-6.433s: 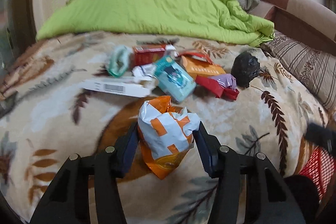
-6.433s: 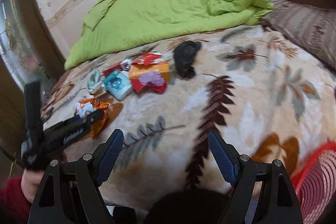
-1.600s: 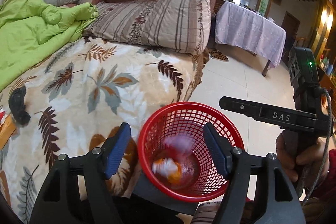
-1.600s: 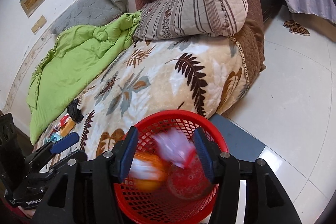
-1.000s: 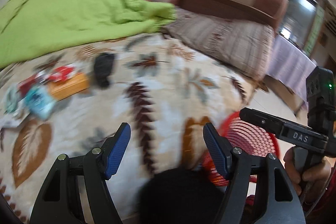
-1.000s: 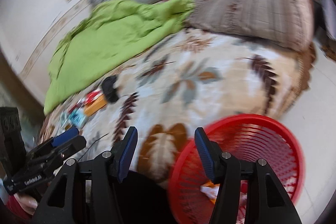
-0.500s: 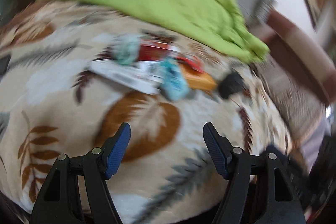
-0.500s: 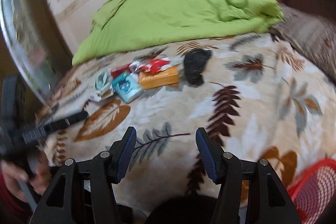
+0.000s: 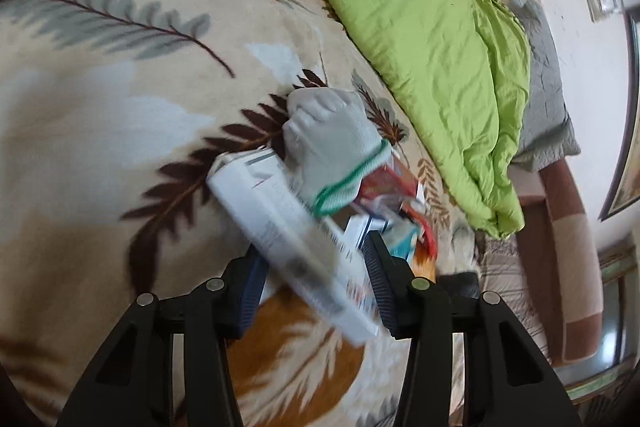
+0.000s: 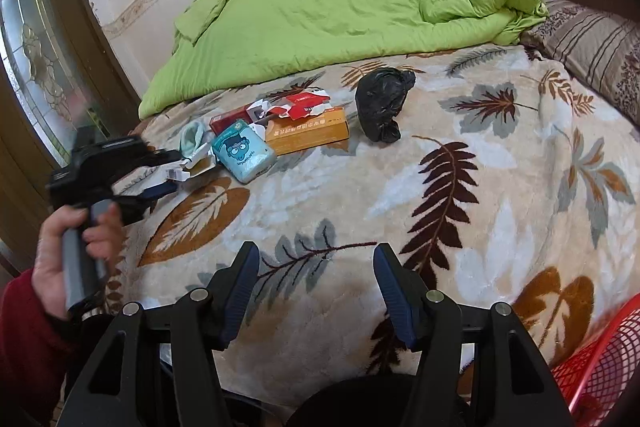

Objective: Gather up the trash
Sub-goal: 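Grasp the white medicine box with the sock using the left gripper, then grasp the black plastic bag with the right gripper while the left holds the box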

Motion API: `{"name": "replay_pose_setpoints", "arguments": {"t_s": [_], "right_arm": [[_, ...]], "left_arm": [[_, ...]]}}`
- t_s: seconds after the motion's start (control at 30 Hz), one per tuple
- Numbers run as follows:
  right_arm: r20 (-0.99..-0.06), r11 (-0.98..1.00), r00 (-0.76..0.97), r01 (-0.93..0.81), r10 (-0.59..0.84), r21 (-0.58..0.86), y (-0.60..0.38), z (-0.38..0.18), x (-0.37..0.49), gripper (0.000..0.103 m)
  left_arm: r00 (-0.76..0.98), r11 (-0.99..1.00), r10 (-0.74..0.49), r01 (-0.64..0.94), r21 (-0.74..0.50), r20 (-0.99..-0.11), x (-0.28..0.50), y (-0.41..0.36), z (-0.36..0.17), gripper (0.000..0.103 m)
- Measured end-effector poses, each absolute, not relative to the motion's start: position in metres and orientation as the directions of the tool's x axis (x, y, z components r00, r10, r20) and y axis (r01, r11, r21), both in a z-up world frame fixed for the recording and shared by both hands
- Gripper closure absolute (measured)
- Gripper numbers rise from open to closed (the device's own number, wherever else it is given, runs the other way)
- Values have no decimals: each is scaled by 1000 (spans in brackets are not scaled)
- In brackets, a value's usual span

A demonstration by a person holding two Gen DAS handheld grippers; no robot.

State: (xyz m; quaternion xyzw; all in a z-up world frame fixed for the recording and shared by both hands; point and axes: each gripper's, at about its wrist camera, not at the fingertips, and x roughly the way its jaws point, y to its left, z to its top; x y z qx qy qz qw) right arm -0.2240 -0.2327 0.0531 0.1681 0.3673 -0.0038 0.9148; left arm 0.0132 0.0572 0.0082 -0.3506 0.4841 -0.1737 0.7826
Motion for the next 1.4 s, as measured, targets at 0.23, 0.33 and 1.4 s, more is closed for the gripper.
{"name": "replay_pose_setpoints", "arguments": {"t_s": [0.23, 0.33, 1.4], "right_arm": [[-686, 929, 712, 138, 147, 343, -239, 49, -219, 39], [-685, 904, 707, 157, 177, 397, -253, 48, -210, 38], [-577, 962, 815, 113, 52, 247, -227, 69, -164, 63]], "left_arm": [[471, 758, -575, -1, -653, -669, 9, 39, 9, 87], [504, 799, -548, 78, -596, -668, -9, 39, 20, 89], [672, 901, -434, 340, -271, -600, -109, 40, 68, 89]]}}
